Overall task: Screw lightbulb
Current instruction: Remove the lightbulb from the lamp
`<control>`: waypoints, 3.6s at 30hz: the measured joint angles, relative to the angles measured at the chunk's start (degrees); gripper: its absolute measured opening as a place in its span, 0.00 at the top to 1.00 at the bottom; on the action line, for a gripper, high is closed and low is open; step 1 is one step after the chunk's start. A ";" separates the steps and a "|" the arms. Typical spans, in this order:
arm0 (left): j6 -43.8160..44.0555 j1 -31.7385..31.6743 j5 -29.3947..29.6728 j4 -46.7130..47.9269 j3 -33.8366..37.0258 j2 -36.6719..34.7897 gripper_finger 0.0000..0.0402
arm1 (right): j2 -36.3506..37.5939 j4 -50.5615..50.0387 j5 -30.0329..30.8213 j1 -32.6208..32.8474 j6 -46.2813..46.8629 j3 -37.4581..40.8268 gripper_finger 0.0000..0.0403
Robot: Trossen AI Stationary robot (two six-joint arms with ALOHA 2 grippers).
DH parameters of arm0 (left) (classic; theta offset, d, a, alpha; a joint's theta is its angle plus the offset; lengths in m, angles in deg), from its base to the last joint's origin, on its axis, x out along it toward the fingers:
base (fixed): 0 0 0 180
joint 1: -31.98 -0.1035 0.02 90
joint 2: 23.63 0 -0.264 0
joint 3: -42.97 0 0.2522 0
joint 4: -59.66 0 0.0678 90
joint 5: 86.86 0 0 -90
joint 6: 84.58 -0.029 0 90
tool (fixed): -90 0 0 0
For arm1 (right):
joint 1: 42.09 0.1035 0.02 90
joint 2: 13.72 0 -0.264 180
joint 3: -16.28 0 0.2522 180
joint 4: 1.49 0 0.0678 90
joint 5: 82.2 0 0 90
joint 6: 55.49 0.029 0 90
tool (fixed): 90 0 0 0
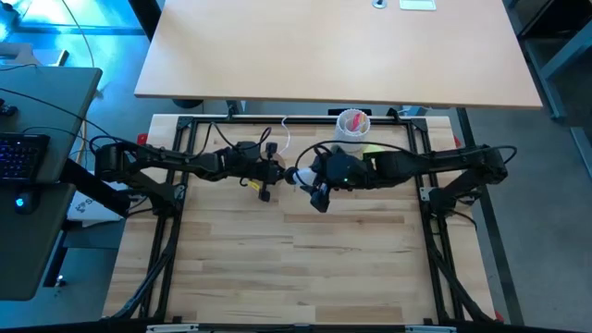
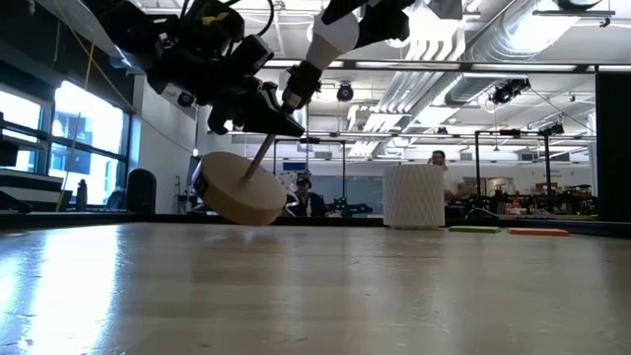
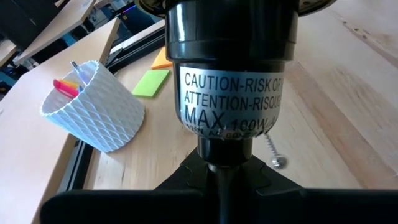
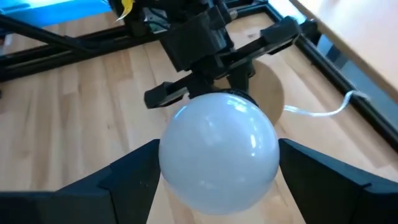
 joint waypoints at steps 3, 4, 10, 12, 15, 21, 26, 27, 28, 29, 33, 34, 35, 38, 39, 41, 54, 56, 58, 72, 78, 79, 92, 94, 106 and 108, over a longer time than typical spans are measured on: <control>0.04 -0.04 0.18 0.12 0.00 0.00 0.95 | 0.00 -0.02 0.91 0.02 -1.20 0.00 0.23; 0.04 -0.03 0.18 0.12 0.00 0.00 0.95 | 0.00 -0.02 1.01 0.00 -1.94 0.00 0.23; 0.03 -0.04 0.17 0.30 0.00 0.02 0.95 | 0.00 0.48 0.96 0.02 -15.99 0.00 0.25; 0.02 -0.01 0.03 0.30 0.00 0.02 0.95 | 0.00 0.94 0.23 0.14 -25.64 0.00 0.25; 0.00 0.01 -0.26 0.39 0.00 0.02 0.95 | 0.00 0.92 -0.21 0.61 -44.80 0.00 0.25; -0.11 0.07 -0.78 1.15 0.00 0.02 0.95 | 0.00 0.44 -0.53 2.80 -82.32 0.00 0.25; 0.27 0.05 -0.64 2.07 0.00 0.01 0.95 | 0.49 3.56 0.60 5.53 -75.20 -0.02 0.25; 0.39 0.05 -0.63 2.07 0.00 0.01 0.95 | 0.66 3.39 0.94 6.18 -71.49 -0.02 0.25; 0.38 0.05 -0.63 2.05 0.00 0.02 0.95 | 0.86 3.79 2.30 6.81 -67.33 -0.02 0.25; 0.32 0.05 -0.59 2.00 0.00 0.02 0.95 | 1.04 3.85 4.58 7.66 -62.33 -0.02 0.25; 0.43 0.05 -0.43 2.07 0.00 0.02 0.95 | 1.44 2.82 13.45 9.70 -38.32 -0.02 0.25; 0.39 0.05 -0.43 2.06 0.00 0.02 0.95 | 1.53 2.24 14.57 9.88 -31.33 -0.02 0.25; 0.40 0.05 -0.41 1.92 0.00 0.02 0.95 | 1.58 1.52 15.30 9.88 -24.24 -0.02 0.25; 0.70 0.05 -0.41 1.88 0.00 0.02 0.95 | 1.50 -1.17 16.41 9.23 1.66 -0.02 0.25; 0.87 0.05 -0.41 1.88 0.00 0.02 0.95 | 1.26 -1.67 15.37 8.93 6.49 -0.02 0.25; 0.87 0.05 -0.41 1.95 0.00 0.01 0.95 | 0.71 -1.42 14.06 8.74 9.98 -0.02 0.25; 0.85 0.01 -0.03 2.07 0.00 0.02 0.95 | -0.27 -0.63 13.61 5.00 12.97 -0.02 0.25; 0.94 0.01 0.06 2.34 0.02 0.02 0.95 | -0.90 -0.68 12.05 4.12 12.65 -0.02 0.25; 0.96 -0.01 0.24 2.25 0.02 0.02 0.95 | -1.50 -0.63 10.68 3.54 11.13 -0.02 0.25; 1.01 0.01 0.93 1.85 0.02 0.02 0.95 | -2.14 -0.36 10.73 3.31 -25.80 -0.02 0.30; 0.79 0.07 0.38 1.84 0.02 0.02 0.95 | -2.14 -1.42 9.38 5.29 -75.32 -0.02 0.30; 0.79 0.12 0.35 1.84 0.02 0.02 0.95 | -2.14 -1.25 9.56 5.86 -80.99 0.01 0.30; 1.03 0.18 0.97 2.20 -0.02 0.00 0.95 | -1.62 7.47 17.77 14.67 -46.85 -0.09 0.30; 1.05 0.18 0.69 2.18 -0.02 0.00 0.95 | -1.60 7.56 19.60 15.07 -35.21 -0.07 0.30; 1.02 0.25 6.02 1.84 -0.02 0.00 0.95 | 0.35 2.86 20.48 11.16 6.77 -0.04 0.30; 1.27 0.25 6.01 1.70 -0.02 0.00 0.95 | 0.01 2.78 17.74 9.54 7.03 -0.04 0.30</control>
